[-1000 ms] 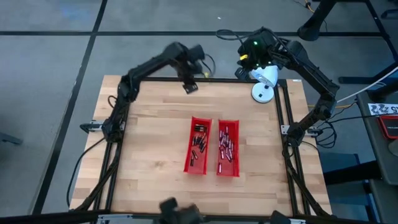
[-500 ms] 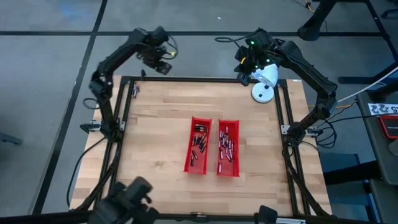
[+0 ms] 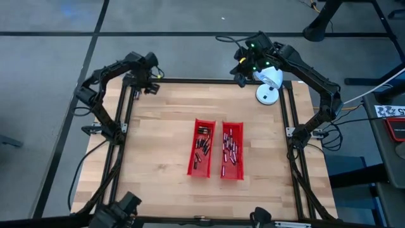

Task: Sort batteries
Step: Put the black battery into the left red bin

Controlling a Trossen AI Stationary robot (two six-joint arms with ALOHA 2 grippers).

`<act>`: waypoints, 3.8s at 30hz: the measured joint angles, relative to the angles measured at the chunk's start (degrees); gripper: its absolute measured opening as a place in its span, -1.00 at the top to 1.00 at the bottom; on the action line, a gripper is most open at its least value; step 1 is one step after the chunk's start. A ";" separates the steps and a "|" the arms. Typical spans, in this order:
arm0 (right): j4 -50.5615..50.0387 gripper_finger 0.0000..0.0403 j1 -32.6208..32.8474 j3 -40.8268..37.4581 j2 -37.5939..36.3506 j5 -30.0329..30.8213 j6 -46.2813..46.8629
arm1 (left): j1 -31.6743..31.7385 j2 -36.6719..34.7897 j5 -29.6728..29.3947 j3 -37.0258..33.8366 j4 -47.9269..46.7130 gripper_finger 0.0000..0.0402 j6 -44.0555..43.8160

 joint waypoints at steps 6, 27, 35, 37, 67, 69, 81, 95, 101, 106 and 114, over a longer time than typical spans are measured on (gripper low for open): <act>0.57 0.97 0.02 0.00 -0.02 -0.02 1.61 | -1.78 -0.04 -7.72 -3.62 7.85 0.11 -2.87; 3.02 0.97 0.02 0.02 0.31 0.00 2.24 | -1.04 2.10 -10.98 -4.89 9.49 0.25 19.14; 3.00 0.97 0.02 0.02 0.33 0.00 3.44 | -2.06 4.72 -10.65 -4.86 7.73 0.23 27.73; 3.02 0.97 0.02 0.02 0.33 0.00 3.55 | -2.56 5.35 -11.00 -4.86 6.98 0.18 30.74; 2.66 0.97 0.02 0.02 0.33 0.00 5.12 | -3.11 17.73 -20.47 0.27 2.10 -0.16 43.53; 2.71 0.97 0.02 0.02 0.33 0.00 5.02 | -3.11 17.73 -20.48 0.27 2.10 -0.16 43.54; 1.90 0.97 0.04 0.02 0.33 0.00 4.85 | -3.22 24.43 -27.91 0.36 1.27 -0.16 42.28; 1.01 0.97 0.04 0.02 0.35 0.00 4.87 | -2.81 24.63 -25.56 0.36 0.87 -0.16 43.56; 0.72 0.97 0.04 0.02 0.35 0.00 4.87 | -2.83 24.63 -25.34 0.36 0.81 -0.16 43.56; -0.05 0.97 0.04 0.02 0.35 0.00 4.87 | -2.83 24.63 -25.28 0.34 0.79 -0.16 43.56; -0.13 0.97 0.04 0.02 0.35 0.00 4.87 | -3.22 24.65 -25.11 0.32 0.77 -0.16 43.56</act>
